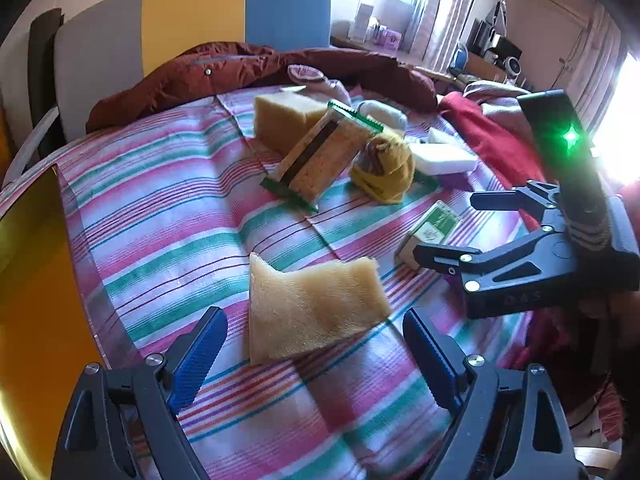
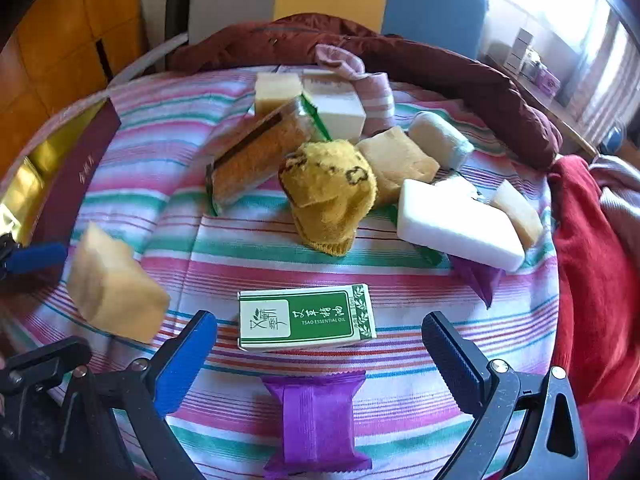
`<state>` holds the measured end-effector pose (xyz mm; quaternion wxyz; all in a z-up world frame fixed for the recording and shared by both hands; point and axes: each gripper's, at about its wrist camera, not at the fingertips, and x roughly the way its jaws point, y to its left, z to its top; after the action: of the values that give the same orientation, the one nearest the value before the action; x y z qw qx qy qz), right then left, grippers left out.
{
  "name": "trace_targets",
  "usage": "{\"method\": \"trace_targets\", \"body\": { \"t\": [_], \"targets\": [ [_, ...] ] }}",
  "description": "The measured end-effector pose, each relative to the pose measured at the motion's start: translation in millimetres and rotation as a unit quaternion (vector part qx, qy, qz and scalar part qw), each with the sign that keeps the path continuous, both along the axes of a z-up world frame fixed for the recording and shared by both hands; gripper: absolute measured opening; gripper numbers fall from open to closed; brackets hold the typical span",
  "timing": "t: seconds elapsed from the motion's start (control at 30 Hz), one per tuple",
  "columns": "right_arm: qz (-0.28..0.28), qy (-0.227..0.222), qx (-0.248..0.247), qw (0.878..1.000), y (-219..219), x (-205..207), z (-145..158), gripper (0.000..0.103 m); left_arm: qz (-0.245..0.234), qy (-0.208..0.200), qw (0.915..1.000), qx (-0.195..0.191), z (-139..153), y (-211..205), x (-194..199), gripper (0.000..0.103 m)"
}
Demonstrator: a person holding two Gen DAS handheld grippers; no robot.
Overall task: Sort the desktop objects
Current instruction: 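Grasp the green-and-white box with the right tool while the left tool grasps the tan sponge, then carry both items to the gold tray and open both tools to drop them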
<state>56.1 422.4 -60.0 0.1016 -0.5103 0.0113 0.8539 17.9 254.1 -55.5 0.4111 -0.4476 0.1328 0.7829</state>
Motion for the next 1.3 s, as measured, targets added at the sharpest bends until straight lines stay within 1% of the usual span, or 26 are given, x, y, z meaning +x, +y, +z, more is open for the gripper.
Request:
{"method": "trace_targets", "body": {
  "t": [0.1, 0.17, 0.2, 0.23, 0.27, 0.43, 0.5, 0.63, 0.77, 0.83, 0.93, 0.97, 1.03, 1.07, 1.13, 1.2, 1.3],
  "targets": [
    [0.003, -0.009, -0.008, 1.000, 0, -5, -8, 0.103, 0.004, -0.001, 1.0000, -0.008, -5, 4, -4, 0.090],
    [0.006, -0.008, -0.011, 1.000, 0, -6, -10, 0.100, 0.007, 0.001, 0.9999, -0.011, -8, 6, -6, 0.085],
    [0.007, -0.007, -0.013, 1.000, 0, -6, -10, 0.097, 0.005, -0.007, 0.9999, -0.006, -10, 6, -6, 0.077],
    [0.007, -0.006, -0.018, 1.000, 1, -7, -11, 0.084, 0.004, -0.015, 0.9999, -0.002, -12, 6, -7, 0.076],
    [0.005, -0.010, -0.025, 1.000, 3, -7, -13, 0.074, 0.008, -0.011, 0.9999, 0.000, -12, 7, -8, 0.076],
    [0.000, -0.006, -0.035, 0.999, 7, -6, -13, 0.073, 0.009, 0.001, 0.9999, 0.011, -9, 4, -4, 0.069],
    [-0.004, 0.000, -0.036, 0.999, 10, -5, -12, 0.073, 0.010, 0.006, 0.9997, 0.020, -3, 2, -3, 0.068],
    [-0.013, 0.026, -0.053, 0.998, 17, -1, -1, 0.073, 0.019, 0.020, 0.9986, 0.044, 15, -11, 2, 0.068],
    [-0.018, 0.054, -0.072, 0.996, 17, 3, 13, 0.073, 0.052, 0.030, 0.9957, 0.071, 39, -33, -1, 0.068],
    [-0.013, 0.065, -0.074, 0.995, 12, 3, 22, 0.073, 0.081, 0.041, 0.9928, 0.079, 52, -51, -6, 0.068],
    [0.010, 0.087, -0.088, 0.992, -7, -1, 40, 0.073, 0.128, 0.046, 0.9865, 0.091, 65, -84, -16, 0.068],
    [0.017, 0.091, -0.091, 0.992, -14, -3, 44, 0.073, 0.147, 0.051, 0.9840, 0.087, 68, -95, -19, 0.068],
    [0.048, 0.103, -0.097, 0.989, -36, -9, 54, 0.073, 0.190, 0.060, 0.9766, 0.081, 70, -125, -27, 0.068],
    [0.070, 0.108, -0.102, 0.986, -52, -14, 59, 0.073, 0.202, 0.060, 0.9742, 0.080, 71, -135, -29, 0.068],
    [0.101, 0.113, -0.112, 0.982, -78, -22, 65, 0.073, 0.246, 0.066, 0.9647, 0.068, 69, -167, -35, 0.069],
    [0.136, 0.115, -0.121, 0.977, -108, -32, 69, 0.073, 0.278, 0.067, 0.9563, 0.062, 65, -191, -38, 0.069],
    [0.184, 0.113, -0.132, 0.968, -155, -49, 69, 0.073, 0.326, 0.070, 0.9419, 0.041, 57, -229, -43, 0.070]
  ]
}}
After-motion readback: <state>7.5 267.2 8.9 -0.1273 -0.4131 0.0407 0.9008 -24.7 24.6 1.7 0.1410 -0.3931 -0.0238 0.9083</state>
